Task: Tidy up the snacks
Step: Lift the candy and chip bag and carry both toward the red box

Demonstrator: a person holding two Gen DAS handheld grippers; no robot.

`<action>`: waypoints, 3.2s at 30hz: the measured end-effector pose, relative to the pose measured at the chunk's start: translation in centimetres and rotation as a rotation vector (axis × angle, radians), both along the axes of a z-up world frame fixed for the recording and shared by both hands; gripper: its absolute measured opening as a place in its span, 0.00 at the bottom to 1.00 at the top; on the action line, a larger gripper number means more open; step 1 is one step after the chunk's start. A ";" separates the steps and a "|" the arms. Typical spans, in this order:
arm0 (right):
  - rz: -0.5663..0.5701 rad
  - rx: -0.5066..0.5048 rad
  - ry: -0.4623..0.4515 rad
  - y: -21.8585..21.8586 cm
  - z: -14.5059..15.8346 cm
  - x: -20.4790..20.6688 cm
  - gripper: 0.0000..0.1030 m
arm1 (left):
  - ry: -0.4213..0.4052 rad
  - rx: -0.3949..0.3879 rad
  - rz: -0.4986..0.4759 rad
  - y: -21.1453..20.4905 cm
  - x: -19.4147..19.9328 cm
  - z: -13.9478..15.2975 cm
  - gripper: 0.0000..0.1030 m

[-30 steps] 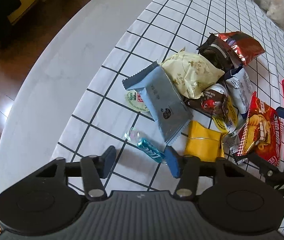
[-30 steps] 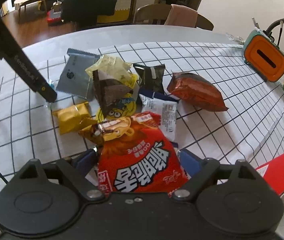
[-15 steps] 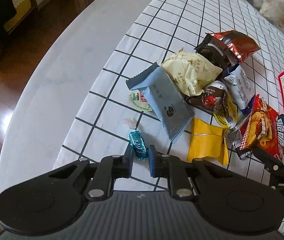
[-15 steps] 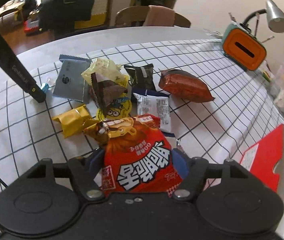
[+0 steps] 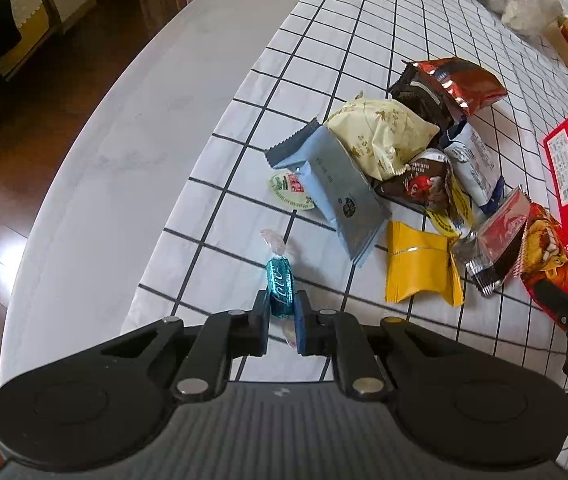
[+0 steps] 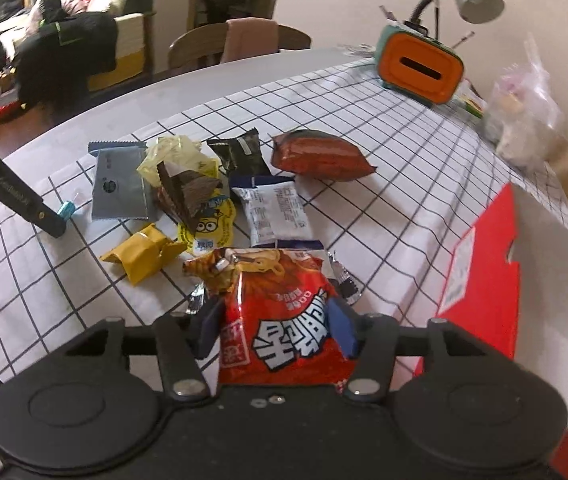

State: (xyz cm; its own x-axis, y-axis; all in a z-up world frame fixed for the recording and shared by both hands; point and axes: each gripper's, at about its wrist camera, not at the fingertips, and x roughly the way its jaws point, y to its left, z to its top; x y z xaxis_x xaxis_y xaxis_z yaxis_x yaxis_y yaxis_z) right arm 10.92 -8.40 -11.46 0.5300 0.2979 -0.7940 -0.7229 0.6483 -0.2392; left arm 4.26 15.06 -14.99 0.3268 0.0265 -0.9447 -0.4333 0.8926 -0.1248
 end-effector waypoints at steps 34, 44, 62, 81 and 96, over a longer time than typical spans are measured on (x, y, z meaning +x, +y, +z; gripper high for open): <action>0.108 -0.082 0.188 -2.1 -3.0 3.4 0.73 | -0.036 -0.002 -0.077 -0.2 -1.8 0.8 0.12; 0.064 -0.020 0.213 -1.9 -2.1 1.0 0.68 | -0.013 0.059 -0.123 -1.0 -0.8 -0.3 0.13; -0.117 0.087 0.180 -3.1 1.0 -2.1 0.68 | -0.057 0.070 -0.139 -1.1 -1.9 0.4 0.12; -0.318 0.182 0.038 -8.7 9.8 -2.3 0.68 | -0.248 0.054 -0.337 -7.9 -1.2 8.9 0.12; -0.439 0.205 -0.006 -19.2 12.8 5.3 0.68 | -0.320 0.092 -0.440 -20.9 7.1 13.0 0.12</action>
State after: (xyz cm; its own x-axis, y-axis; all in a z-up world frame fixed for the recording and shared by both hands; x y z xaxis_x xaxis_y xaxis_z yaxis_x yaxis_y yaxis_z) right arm 16.18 -27.65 1.39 0.6454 0.1951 -0.7385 -0.3690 0.9262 -0.0778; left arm 11.33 -5.80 -1.94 0.5963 -0.0991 -0.7966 0.0295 0.9944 -0.1016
